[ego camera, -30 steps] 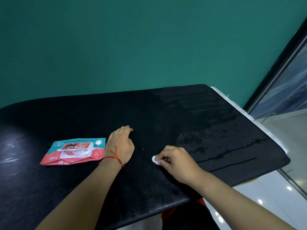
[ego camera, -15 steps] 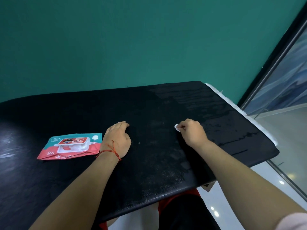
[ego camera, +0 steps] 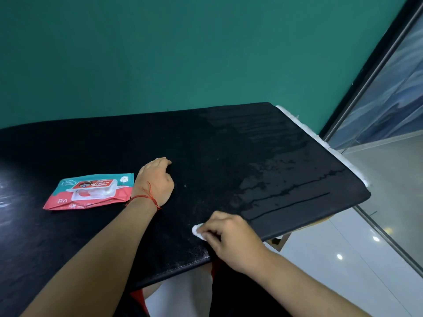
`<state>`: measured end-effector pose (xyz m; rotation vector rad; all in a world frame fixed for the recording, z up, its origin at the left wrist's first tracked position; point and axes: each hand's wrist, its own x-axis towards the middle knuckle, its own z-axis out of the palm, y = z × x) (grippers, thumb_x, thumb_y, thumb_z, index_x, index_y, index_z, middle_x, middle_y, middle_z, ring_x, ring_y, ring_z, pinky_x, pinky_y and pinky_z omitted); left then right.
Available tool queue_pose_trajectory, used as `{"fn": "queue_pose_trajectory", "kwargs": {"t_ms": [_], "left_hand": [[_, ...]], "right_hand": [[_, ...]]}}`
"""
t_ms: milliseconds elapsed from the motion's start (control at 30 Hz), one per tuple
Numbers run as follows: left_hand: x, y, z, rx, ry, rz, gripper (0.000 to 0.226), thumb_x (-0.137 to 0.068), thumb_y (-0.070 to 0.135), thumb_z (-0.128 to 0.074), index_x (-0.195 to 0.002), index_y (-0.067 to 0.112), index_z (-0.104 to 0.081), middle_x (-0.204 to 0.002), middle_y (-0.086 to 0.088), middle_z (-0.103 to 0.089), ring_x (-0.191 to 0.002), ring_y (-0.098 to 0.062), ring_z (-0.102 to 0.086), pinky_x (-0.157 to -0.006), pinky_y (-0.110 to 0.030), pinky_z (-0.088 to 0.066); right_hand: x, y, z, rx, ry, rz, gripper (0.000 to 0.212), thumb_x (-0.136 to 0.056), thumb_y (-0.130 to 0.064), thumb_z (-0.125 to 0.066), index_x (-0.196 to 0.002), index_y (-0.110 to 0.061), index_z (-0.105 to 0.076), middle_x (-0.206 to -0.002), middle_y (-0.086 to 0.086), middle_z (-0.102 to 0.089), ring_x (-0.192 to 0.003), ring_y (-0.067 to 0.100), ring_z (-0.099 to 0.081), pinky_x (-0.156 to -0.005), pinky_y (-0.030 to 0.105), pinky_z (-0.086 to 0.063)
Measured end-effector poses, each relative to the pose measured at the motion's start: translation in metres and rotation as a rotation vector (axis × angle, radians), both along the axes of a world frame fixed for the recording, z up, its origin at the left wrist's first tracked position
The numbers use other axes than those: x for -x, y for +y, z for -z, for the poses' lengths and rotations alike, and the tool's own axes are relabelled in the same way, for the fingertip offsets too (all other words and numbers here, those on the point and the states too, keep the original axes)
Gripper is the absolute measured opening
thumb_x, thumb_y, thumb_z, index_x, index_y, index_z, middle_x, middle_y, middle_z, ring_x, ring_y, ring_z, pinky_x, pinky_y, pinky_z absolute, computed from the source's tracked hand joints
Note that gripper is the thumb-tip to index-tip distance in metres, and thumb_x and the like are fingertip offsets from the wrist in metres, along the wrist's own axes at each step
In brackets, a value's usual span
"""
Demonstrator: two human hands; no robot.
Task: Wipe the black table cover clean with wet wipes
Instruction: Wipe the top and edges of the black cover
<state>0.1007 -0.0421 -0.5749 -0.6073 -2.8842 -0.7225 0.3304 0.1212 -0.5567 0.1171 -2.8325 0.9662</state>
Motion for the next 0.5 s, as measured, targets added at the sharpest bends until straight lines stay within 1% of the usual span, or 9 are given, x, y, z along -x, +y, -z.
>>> {"fn": "queue_pose_trajectory", "kwargs": {"t_ms": [67,100,167,200,267,333,400,433,500], "left_hand": [[-0.001,0.0,-0.002,0.002,-0.013,-0.002,0.047,-0.099,0.013,-0.048,-0.145,0.018,-0.056,-0.156,-0.001,-0.051,-0.146,-0.021,-0.044,-0.125,-0.042,-0.031],[-0.002,0.0,-0.002,0.005,-0.015,-0.005,0.047,-0.1,0.013,-0.048,-0.146,0.018,-0.056,-0.156,-0.001,-0.051,-0.146,-0.021,-0.044,-0.125,-0.043,-0.032],[-0.002,0.0,-0.002,0.006,-0.015,-0.006,0.047,-0.1,0.014,-0.05,-0.146,0.019,-0.056,-0.156,-0.001,-0.051,-0.146,-0.021,-0.045,-0.124,-0.043,-0.033],[-0.002,0.0,-0.004,0.008,-0.017,-0.006,0.047,-0.1,0.014,-0.05,-0.146,0.019,-0.056,-0.156,-0.001,-0.051,-0.145,-0.021,-0.045,-0.124,-0.043,-0.033],[-0.002,0.001,-0.005,0.012,-0.016,-0.006,0.047,-0.1,0.015,-0.05,-0.146,0.019,-0.056,-0.156,-0.001,-0.051,-0.146,-0.021,-0.045,-0.124,-0.043,-0.033],[-0.003,0.002,-0.005,0.015,-0.016,-0.014,0.046,-0.1,0.015,-0.051,-0.146,0.02,-0.056,-0.157,-0.001,-0.051,-0.146,-0.022,-0.044,-0.124,-0.043,-0.033],[-0.003,0.002,-0.005,0.02,-0.016,-0.018,0.047,-0.101,0.015,-0.051,-0.147,0.02,-0.055,-0.157,-0.001,-0.05,-0.146,-0.021,-0.044,-0.124,-0.043,-0.033],[-0.002,0.002,-0.004,0.02,-0.016,-0.017,0.047,-0.1,0.015,-0.051,-0.147,0.02,-0.055,-0.157,-0.001,-0.05,-0.146,-0.021,-0.044,-0.124,-0.043,-0.033],[-0.001,0.001,-0.004,0.023,-0.02,-0.016,0.047,-0.1,0.016,-0.05,-0.147,0.02,-0.055,-0.157,0.0,-0.051,-0.146,-0.021,-0.044,-0.124,-0.043,-0.033]], "right_hand": [[0.008,0.019,0.0,-0.029,0.042,0.078,0.028,-0.099,-0.046,-0.06,-0.101,-0.028,-0.081,-0.092,-0.011,-0.065,-0.082,0.007,-0.066,-0.077,0.028,-0.055],[0.014,0.033,-0.001,-0.028,0.065,0.142,0.028,-0.099,-0.047,-0.063,-0.097,-0.026,-0.081,-0.088,-0.01,-0.065,-0.078,0.006,-0.066,-0.075,0.03,-0.056],[0.027,0.066,-0.003,-0.024,0.082,0.274,0.016,-0.097,-0.039,-0.074,-0.091,-0.025,-0.079,-0.084,-0.009,-0.068,-0.072,0.001,-0.065,-0.072,0.025,-0.055],[0.033,0.084,-0.004,-0.036,0.078,0.329,0.013,-0.096,-0.035,-0.077,-0.088,-0.024,-0.077,-0.084,-0.009,-0.069,-0.072,-0.001,-0.066,-0.071,0.024,-0.055],[0.048,0.119,-0.006,-0.065,0.039,0.43,0.015,-0.096,-0.033,-0.078,-0.084,-0.025,-0.077,-0.084,-0.005,-0.072,-0.073,0.004,-0.069,-0.072,0.032,-0.058],[0.063,0.145,-0.006,-0.104,-0.005,0.506,0.018,-0.098,-0.034,-0.076,-0.082,-0.024,-0.077,-0.084,-0.004,-0.072,-0.078,0.013,-0.071,-0.073,0.036,-0.058],[0.073,0.154,-0.001,-0.128,-0.016,0.553,0.022,-0.1,-0.034,-0.072,-0.083,-0.022,-0.077,-0.086,-0.001,-0.069,-0.081,0.02,-0.07,-0.07,0.035,-0.054],[0.076,0.152,0.001,-0.138,-0.012,0.565,0.022,-0.102,-0.033,-0.07,-0.086,-0.02,-0.078,-0.088,0.0,-0.068,-0.083,0.022,-0.068,-0.068,0.034,-0.05],[0.077,0.142,0.005,-0.154,0.006,0.577,0.018,-0.104,-0.027,-0.068,-0.096,-0.017,-0.081,-0.095,0.002,-0.066,-0.087,0.024,-0.066,-0.07,0.03,-0.042]]}}
